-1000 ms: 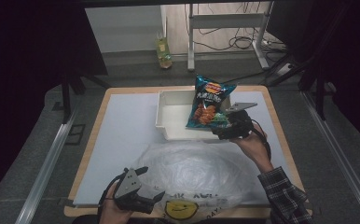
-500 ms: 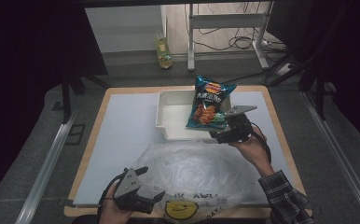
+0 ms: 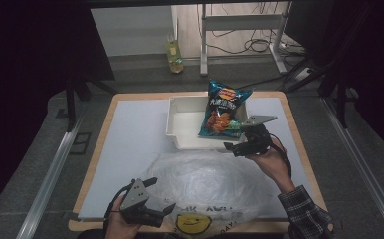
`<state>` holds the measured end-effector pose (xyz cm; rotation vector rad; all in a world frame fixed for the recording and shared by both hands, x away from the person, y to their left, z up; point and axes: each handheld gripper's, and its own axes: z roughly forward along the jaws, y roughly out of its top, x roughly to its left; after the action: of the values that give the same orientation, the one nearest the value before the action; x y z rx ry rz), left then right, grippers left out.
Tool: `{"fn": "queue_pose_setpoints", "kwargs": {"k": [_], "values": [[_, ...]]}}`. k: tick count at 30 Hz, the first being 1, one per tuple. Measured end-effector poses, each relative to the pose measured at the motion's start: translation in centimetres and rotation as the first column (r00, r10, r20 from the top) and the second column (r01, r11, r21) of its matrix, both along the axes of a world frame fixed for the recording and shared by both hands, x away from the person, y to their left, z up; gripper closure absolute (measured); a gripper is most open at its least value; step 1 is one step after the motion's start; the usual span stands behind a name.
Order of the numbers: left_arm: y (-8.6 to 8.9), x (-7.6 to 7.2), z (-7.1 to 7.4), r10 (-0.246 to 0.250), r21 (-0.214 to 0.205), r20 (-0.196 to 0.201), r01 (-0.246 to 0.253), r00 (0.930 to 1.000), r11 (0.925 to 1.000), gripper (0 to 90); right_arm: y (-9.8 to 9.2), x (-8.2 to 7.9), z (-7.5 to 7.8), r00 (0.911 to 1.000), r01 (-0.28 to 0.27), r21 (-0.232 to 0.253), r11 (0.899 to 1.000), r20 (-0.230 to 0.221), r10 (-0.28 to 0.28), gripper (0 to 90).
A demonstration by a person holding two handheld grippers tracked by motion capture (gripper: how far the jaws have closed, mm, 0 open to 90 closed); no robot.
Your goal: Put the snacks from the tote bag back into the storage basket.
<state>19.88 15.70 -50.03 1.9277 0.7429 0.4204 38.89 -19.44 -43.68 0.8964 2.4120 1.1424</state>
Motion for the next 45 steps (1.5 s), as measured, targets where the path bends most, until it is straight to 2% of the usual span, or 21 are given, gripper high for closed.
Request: {"fn": "queue_pose_setpoints", "kwargs": {"k": [30, 45], "values": [[0.0, 0.0, 0.0, 0.012, 0.01, -0.001, -0.012, 0.9999, 0.9999, 3.7, -0.3, -3.2, 0.0, 0.9995, -0.032, 0.014, 0.999, 0.002, 0.032, 11.6], [0.0, 0.0, -0.1, 0.019, 0.017, -0.001, -0.019, 0.9998, 0.9997, 3.7, -0.5, -4.6, -0.4, 0.9989, -0.047, 0.005, 0.999, -0.002, 0.047, 10.7]]}}
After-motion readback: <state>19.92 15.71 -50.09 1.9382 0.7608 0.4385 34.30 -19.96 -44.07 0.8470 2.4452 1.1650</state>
